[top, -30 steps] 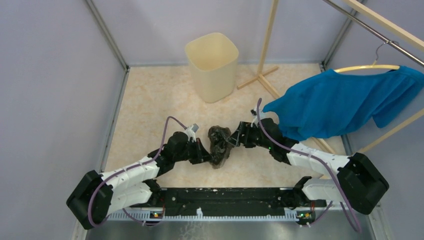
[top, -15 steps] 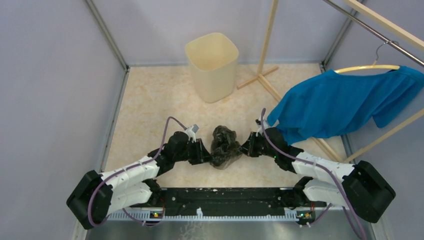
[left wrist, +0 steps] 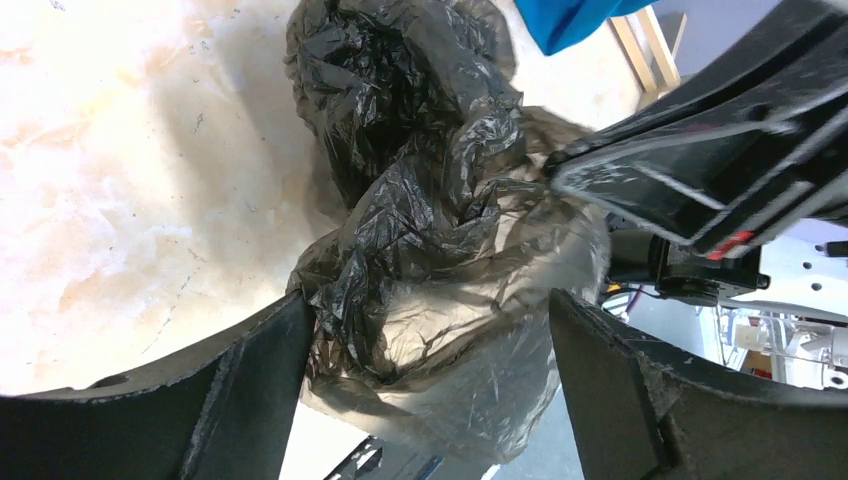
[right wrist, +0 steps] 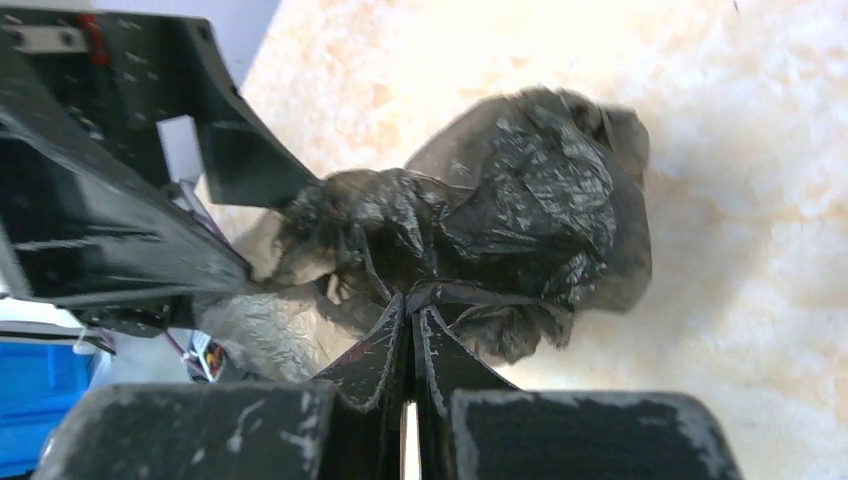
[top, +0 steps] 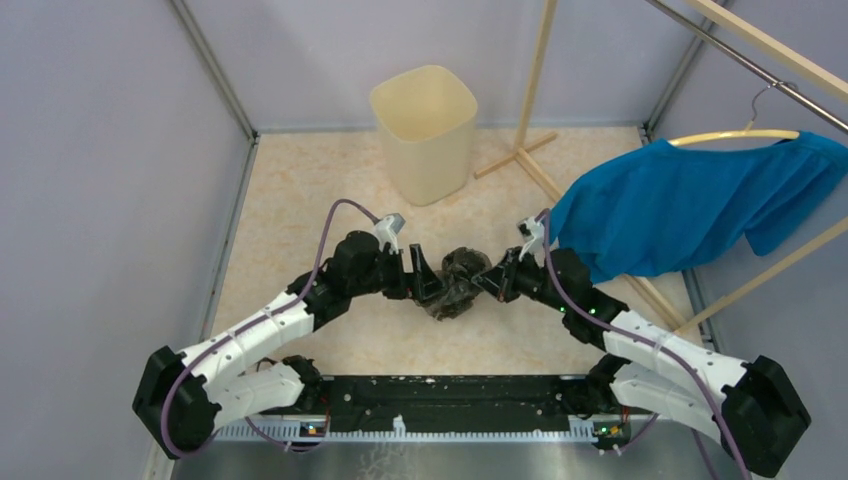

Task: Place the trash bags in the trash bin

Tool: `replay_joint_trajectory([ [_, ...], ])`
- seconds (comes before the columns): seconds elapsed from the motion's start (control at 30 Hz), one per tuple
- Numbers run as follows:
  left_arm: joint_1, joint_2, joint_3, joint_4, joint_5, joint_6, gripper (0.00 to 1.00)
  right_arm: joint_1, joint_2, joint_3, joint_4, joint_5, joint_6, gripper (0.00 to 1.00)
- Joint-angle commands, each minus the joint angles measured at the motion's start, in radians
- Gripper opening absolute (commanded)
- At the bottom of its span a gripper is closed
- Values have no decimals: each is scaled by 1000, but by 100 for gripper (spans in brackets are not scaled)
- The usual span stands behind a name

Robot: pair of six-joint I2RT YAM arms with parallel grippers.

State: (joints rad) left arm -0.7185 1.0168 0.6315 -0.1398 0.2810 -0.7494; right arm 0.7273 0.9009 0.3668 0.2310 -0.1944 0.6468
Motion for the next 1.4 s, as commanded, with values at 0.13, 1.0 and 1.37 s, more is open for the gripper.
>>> replay_joint_trajectory([
  [0.13, -1, -35, 74, -86, -34, 86, 98, 11, -43, 181, -41, -26, -51, 0],
  [1.0, -146, -24, 146, 10, 95, 157, 98, 28, 96, 308, -112, 9, 50, 0],
  [1.37, -219, 59, 224, -206, -336, 120, 24, 39, 99, 316, -124, 17, 43, 0],
])
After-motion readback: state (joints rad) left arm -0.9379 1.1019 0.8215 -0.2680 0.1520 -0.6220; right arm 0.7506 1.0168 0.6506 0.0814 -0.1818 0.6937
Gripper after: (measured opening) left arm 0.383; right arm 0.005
